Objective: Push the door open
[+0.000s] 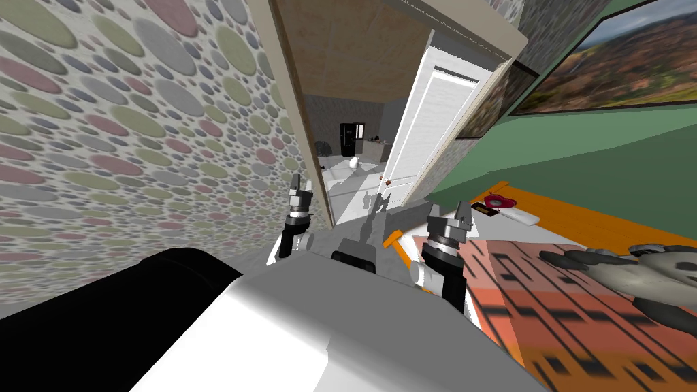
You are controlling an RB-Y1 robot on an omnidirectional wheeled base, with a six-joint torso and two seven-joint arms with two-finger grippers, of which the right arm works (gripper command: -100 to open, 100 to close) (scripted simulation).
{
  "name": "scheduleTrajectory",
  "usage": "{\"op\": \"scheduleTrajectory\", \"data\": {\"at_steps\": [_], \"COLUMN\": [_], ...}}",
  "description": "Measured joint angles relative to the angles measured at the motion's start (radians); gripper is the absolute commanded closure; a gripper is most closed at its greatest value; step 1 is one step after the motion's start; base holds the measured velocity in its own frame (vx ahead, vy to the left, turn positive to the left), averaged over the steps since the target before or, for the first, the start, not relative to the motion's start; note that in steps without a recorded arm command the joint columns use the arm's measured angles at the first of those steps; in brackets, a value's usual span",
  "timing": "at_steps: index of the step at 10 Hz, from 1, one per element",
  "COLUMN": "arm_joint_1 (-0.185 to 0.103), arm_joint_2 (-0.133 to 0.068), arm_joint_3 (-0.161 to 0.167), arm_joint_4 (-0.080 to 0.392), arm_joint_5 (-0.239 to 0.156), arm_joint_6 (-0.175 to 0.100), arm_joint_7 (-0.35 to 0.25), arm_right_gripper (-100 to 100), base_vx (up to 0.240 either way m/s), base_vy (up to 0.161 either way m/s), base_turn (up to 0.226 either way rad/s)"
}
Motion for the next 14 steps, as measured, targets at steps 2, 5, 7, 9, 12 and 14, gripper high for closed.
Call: {"op": "scheduleTrajectory", "data": {"at_steps": [2,5,7,9,12,14], "arm_joint_1": [-0.007,-0.016,-0.023,-0.033,-0.049,-0.062], "arm_joint_2": [-0.015,-0.036,-0.046,-0.059,-0.074,-0.088], "arm_joint_3": [0.003,0.0,0.002,0.001,0.004,0.002], "arm_joint_4": [0.05,0.101,0.137,0.177,0.245,0.286], "arm_joint_5": [0.015,0.028,0.04,0.051,0.07,0.082], "arm_joint_6": [-0.03,-0.056,-0.074,-0.094,-0.13,-0.147], "arm_joint_7": [0.03,0.062,0.086,0.11,0.152,0.178], "arm_right_gripper": [-100,-100,-100,-100,-100,-100], "base_vx": [0.093,0.08,0.087,0.093,0.099,0.098], "base_vy": [0.006,0.005,0.011,-0.002,0.007,0.012], "base_turn": [0.012,0.011,0.014,0.012,0.016,0.014]}}
